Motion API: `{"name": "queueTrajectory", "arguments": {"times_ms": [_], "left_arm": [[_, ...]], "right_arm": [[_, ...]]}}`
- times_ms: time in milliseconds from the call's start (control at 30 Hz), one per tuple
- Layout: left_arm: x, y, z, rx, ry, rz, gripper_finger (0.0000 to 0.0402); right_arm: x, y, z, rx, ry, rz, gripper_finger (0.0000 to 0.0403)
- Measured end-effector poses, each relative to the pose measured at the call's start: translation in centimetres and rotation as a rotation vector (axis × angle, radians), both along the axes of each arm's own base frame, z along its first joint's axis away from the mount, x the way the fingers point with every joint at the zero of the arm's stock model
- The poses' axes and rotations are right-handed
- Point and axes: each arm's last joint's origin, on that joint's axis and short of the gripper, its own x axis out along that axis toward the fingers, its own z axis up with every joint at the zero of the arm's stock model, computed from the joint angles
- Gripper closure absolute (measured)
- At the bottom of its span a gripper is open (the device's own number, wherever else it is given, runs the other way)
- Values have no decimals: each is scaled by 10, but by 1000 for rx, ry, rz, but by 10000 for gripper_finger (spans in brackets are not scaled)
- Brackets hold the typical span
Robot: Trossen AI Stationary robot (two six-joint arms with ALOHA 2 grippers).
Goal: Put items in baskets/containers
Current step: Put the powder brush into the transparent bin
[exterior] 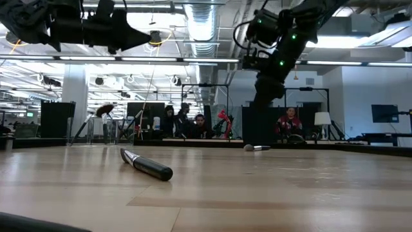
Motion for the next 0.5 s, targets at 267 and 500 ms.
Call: {"name": "queueTrajectory", "arguments": {"times_ms": [267,500], "left_arm": [[3,-10,6,96,-24,-305,312],[3,-10,5,95,-22,-319,312]], "right_arm": [[4,-19,-14,53,141,60,331],[41,-39,-42,79,323,137,330]]}}
